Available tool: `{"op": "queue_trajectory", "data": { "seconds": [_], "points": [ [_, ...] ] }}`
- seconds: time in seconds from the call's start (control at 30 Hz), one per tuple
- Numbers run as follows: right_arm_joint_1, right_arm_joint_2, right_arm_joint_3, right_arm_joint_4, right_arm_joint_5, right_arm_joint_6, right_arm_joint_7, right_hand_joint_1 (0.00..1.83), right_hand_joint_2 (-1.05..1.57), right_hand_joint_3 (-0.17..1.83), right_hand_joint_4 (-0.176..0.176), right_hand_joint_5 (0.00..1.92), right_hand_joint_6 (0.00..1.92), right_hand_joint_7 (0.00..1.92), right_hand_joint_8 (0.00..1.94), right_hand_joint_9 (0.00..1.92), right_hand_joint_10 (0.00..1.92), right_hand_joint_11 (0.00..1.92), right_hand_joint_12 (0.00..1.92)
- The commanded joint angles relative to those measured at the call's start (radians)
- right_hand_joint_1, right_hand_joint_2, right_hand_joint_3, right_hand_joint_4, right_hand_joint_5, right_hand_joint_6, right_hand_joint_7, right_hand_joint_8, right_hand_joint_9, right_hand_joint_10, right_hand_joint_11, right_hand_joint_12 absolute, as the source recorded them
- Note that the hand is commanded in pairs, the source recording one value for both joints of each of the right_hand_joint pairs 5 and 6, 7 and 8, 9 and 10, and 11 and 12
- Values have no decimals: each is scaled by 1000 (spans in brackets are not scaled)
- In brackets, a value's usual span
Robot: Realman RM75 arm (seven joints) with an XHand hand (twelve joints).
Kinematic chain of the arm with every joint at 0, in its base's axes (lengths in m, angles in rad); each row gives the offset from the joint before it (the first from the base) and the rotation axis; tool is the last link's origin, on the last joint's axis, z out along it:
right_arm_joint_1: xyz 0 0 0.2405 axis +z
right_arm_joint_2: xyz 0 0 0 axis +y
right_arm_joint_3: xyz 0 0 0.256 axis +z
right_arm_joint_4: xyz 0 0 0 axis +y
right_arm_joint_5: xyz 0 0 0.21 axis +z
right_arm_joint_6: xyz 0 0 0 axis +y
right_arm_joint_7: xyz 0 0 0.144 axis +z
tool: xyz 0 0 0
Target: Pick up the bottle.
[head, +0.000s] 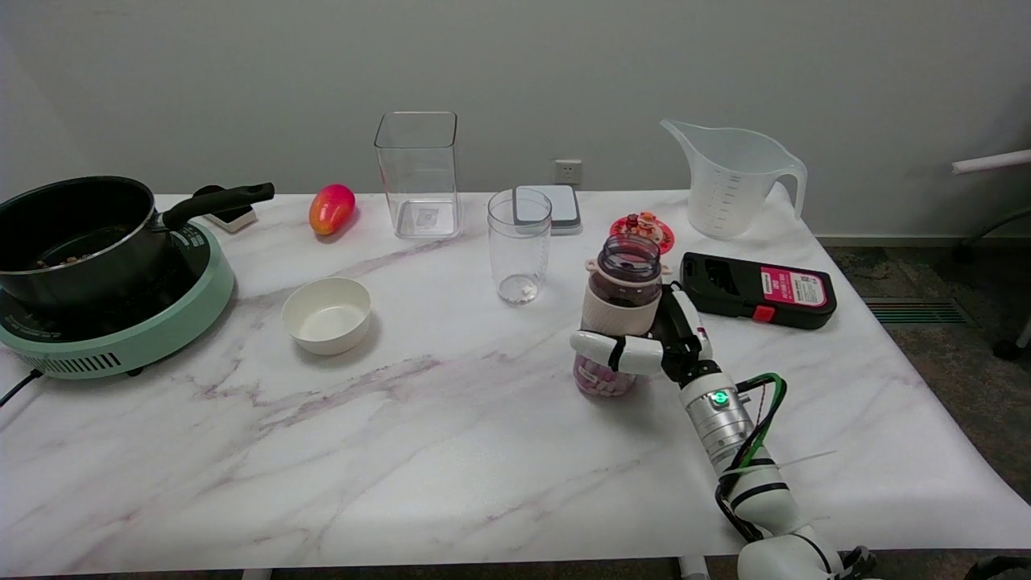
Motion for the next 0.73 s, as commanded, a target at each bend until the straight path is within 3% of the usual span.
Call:
{"op": "queue_trajectory", "data": {
  "seconds": [0.03, 0.13, 0.27, 0.47, 0.73],
  "points": [
    [4, -3, 7, 5, 4, 3, -1, 1306, 1191, 510, 0, 1372, 1372, 1593, 1593, 1470, 1470, 1152, 1152],
    [4, -3, 31, 28, 7, 7, -1, 1241, 1363, 369, 0, 1611, 1611, 1657, 1657, 1533, 1533, 1225, 1225],
    [5, 12, 89, 96, 6, -20, -53, 1180, 1500, 298, 0, 1698, 1698, 1704, 1704, 1585, 1585, 1270, 1270],
    [11, 80, 230, 234, -4, -138, -170, 1196, 1515, 309, 0, 1720, 1720, 1720, 1720, 1602, 1602, 1280, 1280],
    [63, 147, 342, 276, -17, -258, -275, 1192, 1536, 298, 0, 1735, 1735, 1733, 1733, 1608, 1608, 1286, 1286]
  ]
}}
